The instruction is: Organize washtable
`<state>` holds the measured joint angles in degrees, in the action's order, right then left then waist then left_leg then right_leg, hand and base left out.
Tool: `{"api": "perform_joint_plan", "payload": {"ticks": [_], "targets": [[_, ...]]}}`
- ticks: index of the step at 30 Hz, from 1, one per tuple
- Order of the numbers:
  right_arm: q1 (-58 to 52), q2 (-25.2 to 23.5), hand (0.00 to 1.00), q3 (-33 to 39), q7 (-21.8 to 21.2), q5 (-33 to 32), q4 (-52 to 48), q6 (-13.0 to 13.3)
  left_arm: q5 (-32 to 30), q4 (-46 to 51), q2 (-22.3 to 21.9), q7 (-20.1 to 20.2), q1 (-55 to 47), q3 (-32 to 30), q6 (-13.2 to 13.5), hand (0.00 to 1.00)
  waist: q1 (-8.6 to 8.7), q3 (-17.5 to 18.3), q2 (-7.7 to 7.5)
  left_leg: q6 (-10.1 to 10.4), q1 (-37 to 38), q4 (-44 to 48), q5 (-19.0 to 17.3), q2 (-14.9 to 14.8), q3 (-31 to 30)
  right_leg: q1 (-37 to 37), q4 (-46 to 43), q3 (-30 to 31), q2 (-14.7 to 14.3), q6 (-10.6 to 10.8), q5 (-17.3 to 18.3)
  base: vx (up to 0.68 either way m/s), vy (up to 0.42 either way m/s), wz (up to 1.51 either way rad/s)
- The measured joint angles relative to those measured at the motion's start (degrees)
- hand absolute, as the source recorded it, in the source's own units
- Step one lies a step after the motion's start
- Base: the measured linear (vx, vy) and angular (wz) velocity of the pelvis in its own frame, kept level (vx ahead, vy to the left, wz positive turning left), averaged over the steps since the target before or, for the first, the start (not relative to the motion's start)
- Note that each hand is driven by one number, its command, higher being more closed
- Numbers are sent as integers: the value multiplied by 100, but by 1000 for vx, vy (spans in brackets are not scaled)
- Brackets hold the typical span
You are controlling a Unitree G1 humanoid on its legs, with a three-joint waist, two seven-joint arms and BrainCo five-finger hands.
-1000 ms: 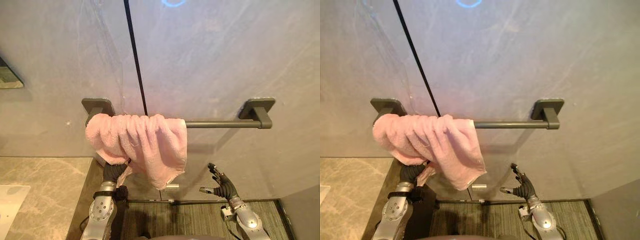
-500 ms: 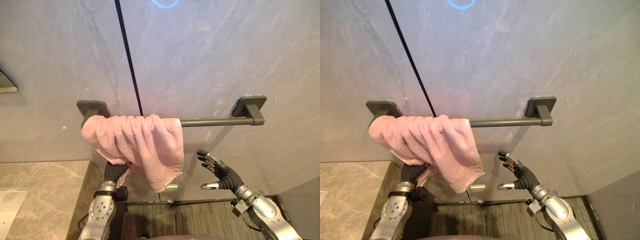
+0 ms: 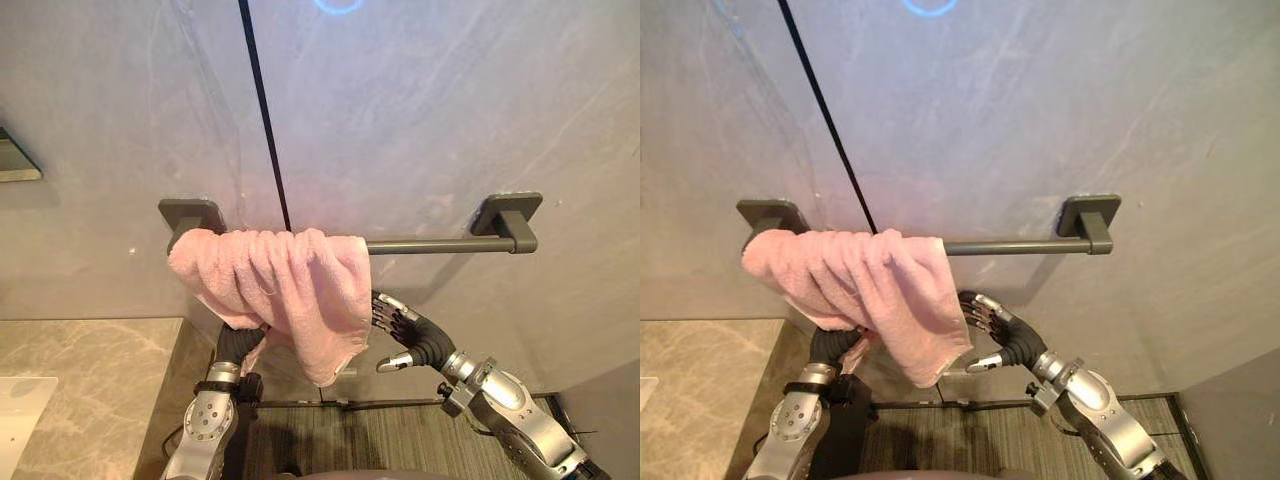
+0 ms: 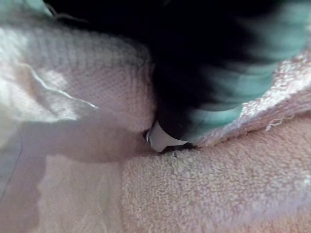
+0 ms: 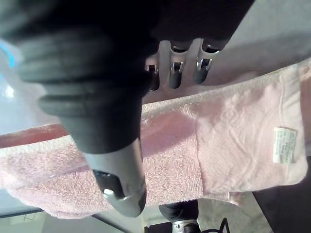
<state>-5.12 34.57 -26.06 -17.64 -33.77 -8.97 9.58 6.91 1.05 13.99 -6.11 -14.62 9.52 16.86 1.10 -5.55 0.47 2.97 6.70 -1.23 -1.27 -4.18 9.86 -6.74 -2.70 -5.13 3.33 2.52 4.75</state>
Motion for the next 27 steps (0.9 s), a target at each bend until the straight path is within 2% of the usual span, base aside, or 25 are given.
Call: {"api": "perform_joint_plan", "payload": {"ticks": [3, 4, 15, 27], "targets": [[155, -93, 0, -160, 5, 16, 150, -7, 28, 0, -54, 38, 8, 20, 3, 100, -36, 3, 3, -3, -18, -1, 5, 10, -43, -3, 0, -46, 10, 1, 1, -2, -2, 8], [160, -149, 100, -189, 9, 20, 152, -7, 29, 0, -60, 73, 7, 19, 2, 100, -43, 3, 3, -5, -27, -3, 9, 13, -62, -3, 1, -68, 14, 1, 1, -14, -10, 11], [376, -760, 100, -204, 116, 177, 496, -6, 131, 0, -225, 110, 6, 19, 3, 100, -58, 17, -5, -1, -58, -120, 129, 35, -201, 5, 5, -209, 29, 0, 1, -23, -15, 6], [502, -1149, 100, -163, 168, 303, 651, -6, 146, -1, -361, 116, -3, -3, 3, 100, -61, 167, -49, 0, -52, -267, 221, 41, -268, 14, 33, -280, 23, 0, 1, -11, -8, 3]]}}
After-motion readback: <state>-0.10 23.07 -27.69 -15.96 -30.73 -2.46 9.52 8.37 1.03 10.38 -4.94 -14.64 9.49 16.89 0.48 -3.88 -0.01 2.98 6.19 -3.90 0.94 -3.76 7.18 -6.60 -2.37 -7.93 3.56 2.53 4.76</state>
